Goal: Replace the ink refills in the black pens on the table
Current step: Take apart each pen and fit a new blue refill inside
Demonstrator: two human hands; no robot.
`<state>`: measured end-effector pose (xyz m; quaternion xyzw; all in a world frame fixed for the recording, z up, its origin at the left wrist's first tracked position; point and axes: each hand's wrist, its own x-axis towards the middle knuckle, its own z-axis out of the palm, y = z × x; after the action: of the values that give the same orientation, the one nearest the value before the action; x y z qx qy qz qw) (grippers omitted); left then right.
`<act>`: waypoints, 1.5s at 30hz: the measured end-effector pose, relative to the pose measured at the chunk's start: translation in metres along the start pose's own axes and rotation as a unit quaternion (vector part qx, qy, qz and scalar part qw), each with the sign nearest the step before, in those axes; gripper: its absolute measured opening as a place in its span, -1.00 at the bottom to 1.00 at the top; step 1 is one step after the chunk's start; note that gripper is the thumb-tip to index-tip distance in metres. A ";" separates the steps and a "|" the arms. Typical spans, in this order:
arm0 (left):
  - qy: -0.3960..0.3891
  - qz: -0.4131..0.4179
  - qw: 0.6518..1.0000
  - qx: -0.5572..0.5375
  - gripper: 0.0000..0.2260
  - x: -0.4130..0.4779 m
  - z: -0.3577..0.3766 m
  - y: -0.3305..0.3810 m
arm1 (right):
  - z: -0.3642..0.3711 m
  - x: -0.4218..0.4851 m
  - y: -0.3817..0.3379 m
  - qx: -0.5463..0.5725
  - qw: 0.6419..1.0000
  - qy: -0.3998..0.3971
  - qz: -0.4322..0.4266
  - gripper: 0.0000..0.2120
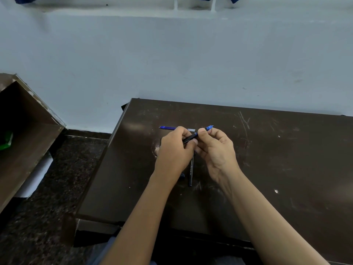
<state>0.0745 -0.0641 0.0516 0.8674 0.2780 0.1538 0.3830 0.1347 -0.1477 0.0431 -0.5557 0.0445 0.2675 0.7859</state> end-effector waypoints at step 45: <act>-0.007 -0.018 0.997 0.073 -0.75 0.004 -0.029 -0.029 | 0.018 -0.001 0.011 -0.048 0.998 -0.033 0.032 -0.82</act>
<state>0.0534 -0.0292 0.0495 0.8888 0.3017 0.1202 0.3233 0.1248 -0.1291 0.0412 -0.5823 0.0230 0.3123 0.7502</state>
